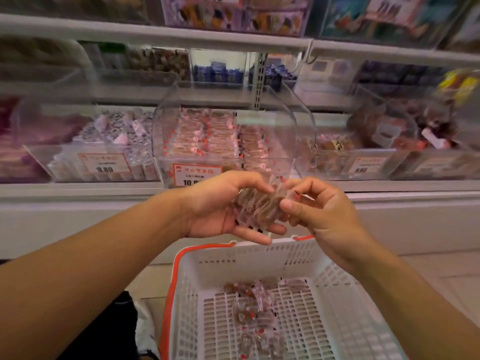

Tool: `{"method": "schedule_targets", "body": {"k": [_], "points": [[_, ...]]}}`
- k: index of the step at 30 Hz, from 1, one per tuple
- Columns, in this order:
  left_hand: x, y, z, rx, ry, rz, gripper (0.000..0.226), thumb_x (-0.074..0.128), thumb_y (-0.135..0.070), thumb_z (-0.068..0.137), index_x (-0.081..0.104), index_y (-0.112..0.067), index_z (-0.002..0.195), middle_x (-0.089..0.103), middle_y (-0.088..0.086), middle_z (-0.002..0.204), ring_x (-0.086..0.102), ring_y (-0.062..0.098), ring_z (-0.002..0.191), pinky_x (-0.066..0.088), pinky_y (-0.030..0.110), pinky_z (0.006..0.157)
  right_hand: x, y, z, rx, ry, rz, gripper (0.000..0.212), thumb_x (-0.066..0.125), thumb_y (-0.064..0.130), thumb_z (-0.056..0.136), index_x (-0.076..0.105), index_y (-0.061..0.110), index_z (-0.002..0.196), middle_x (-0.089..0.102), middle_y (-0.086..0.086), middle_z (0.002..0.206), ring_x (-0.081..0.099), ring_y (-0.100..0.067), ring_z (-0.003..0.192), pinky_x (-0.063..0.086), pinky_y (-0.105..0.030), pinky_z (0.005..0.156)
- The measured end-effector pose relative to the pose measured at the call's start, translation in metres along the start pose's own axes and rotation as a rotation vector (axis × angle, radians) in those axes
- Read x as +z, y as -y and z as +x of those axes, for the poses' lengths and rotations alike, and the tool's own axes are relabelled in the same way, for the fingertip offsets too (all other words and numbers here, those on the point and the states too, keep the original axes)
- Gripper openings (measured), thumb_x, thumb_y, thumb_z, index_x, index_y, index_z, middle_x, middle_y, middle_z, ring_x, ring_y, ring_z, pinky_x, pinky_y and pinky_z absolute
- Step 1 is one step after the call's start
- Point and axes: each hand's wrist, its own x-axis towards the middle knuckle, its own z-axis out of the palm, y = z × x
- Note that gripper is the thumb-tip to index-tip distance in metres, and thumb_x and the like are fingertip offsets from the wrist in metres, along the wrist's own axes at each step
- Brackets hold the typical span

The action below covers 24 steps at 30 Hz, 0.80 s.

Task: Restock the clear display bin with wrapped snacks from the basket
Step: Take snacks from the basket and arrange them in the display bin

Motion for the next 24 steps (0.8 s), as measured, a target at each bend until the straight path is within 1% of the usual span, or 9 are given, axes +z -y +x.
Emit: {"method": "schedule_targets", "body": {"k": [2, 5, 8, 10, 12, 14, 19, 22, 24], "points": [[0.002, 0.002, 0.004, 0.037, -0.012, 0.128, 0.024, 0.073, -0.031, 0.081, 0.075, -0.018, 0.102, 0.073, 0.011, 0.104, 0.072, 0.025, 0.096, 0.06, 0.034, 0.067, 0.0, -0.002, 0.0, -0.044, -0.042, -0.103, 0.028, 0.079, 0.022, 0.065, 0.065, 0.018, 0.088, 0.074, 0.01, 0.102, 0.066, -0.006, 0.074, 0.052, -0.019, 0.064], [0.003, 0.005, 0.008, 0.055, -0.055, 0.16, 0.022, 0.081, -0.022, 0.071, 0.075, -0.021, 0.093, 0.071, 0.009, 0.091, 0.072, 0.019, 0.08, 0.06, 0.037, 0.069, 0.007, -0.006, -0.001, -0.087, 0.007, -0.239, 0.046, 0.076, 0.018, 0.079, 0.064, 0.035, 0.12, 0.071, 0.02, 0.113, 0.067, 0.001, 0.103, 0.053, -0.016, 0.079], [0.002, -0.003, 0.005, 0.037, -0.034, 0.159, 0.031, 0.079, -0.01, 0.074, 0.072, -0.016, 0.104, 0.072, 0.008, 0.091, 0.071, 0.018, 0.079, 0.06, 0.041, 0.071, 0.012, -0.006, 0.0, -0.169, 0.04, -0.377, 0.048, 0.069, 0.005, 0.088, 0.063, 0.032, 0.127, 0.07, 0.021, 0.116, 0.068, -0.004, 0.106, 0.056, -0.02, 0.084], [0.002, -0.008, 0.002, 0.027, -0.052, 0.198, 0.045, 0.076, 0.001, 0.077, 0.063, -0.013, 0.119, 0.071, 0.007, 0.083, 0.071, 0.019, 0.076, 0.06, 0.044, 0.07, 0.013, 0.002, 0.001, -0.209, 0.081, -0.456, 0.052, 0.072, 0.007, 0.086, 0.061, 0.031, 0.131, 0.069, 0.017, 0.12, 0.066, -0.006, 0.111, 0.055, -0.026, 0.09], [0.004, -0.014, -0.001, 0.035, -0.098, 0.308, 0.062, 0.076, 0.01, 0.075, 0.052, -0.015, 0.127, 0.068, 0.008, 0.076, 0.07, 0.023, 0.071, 0.06, 0.042, 0.066, 0.011, 0.018, 0.007, -0.228, 0.181, -0.547, 0.068, 0.078, 0.009, 0.081, 0.052, 0.031, 0.139, 0.065, 0.015, 0.127, 0.06, -0.003, 0.119, 0.052, -0.022, 0.093], [0.008, -0.02, -0.004, 0.052, -0.126, 0.459, 0.064, 0.077, 0.013, 0.071, 0.052, -0.014, 0.124, 0.068, 0.01, 0.075, 0.07, 0.025, 0.07, 0.061, 0.042, 0.064, 0.011, 0.038, 0.016, -0.236, 0.289, -0.658, 0.07, 0.084, 0.01, 0.076, 0.054, 0.027, 0.137, 0.065, 0.011, 0.124, 0.062, -0.004, 0.115, 0.051, -0.022, 0.093], [0.002, -0.046, -0.02, 0.117, -0.187, 0.532, 0.075, 0.08, 0.013, 0.065, 0.044, -0.014, 0.125, 0.074, 0.009, 0.092, 0.072, 0.021, 0.076, 0.058, 0.029, 0.057, 0.018, 0.077, 0.039, -0.269, 0.423, -1.026, 0.039, 0.085, 0.019, 0.07, 0.07, 0.019, 0.106, 0.067, 0.01, 0.093, 0.063, -0.007, 0.085, 0.052, -0.027, 0.078], [-0.007, -0.068, -0.029, 0.194, -0.185, 0.434, 0.061, 0.08, -0.014, 0.068, 0.051, -0.014, 0.122, 0.075, 0.014, 0.099, 0.074, 0.028, 0.084, 0.061, 0.029, 0.064, 0.019, 0.096, 0.059, -0.249, 0.403, -1.198, 0.03, 0.077, 0.032, 0.068, 0.069, 0.022, 0.096, 0.065, 0.007, 0.084, 0.06, -0.008, 0.075, 0.052, -0.031, 0.07], [-0.017, -0.077, -0.026, 0.382, -0.392, 0.408, 0.037, 0.073, -0.032, 0.081, 0.062, -0.015, 0.111, 0.075, 0.01, 0.099, 0.074, 0.025, 0.085, 0.062, 0.03, 0.065, 0.017, 0.107, 0.083, -0.26, 0.334, -1.182, 0.026, 0.075, 0.034, 0.072, 0.068, 0.025, 0.095, 0.065, 0.007, 0.082, 0.059, -0.005, 0.072, 0.05, -0.025, 0.065]]}}
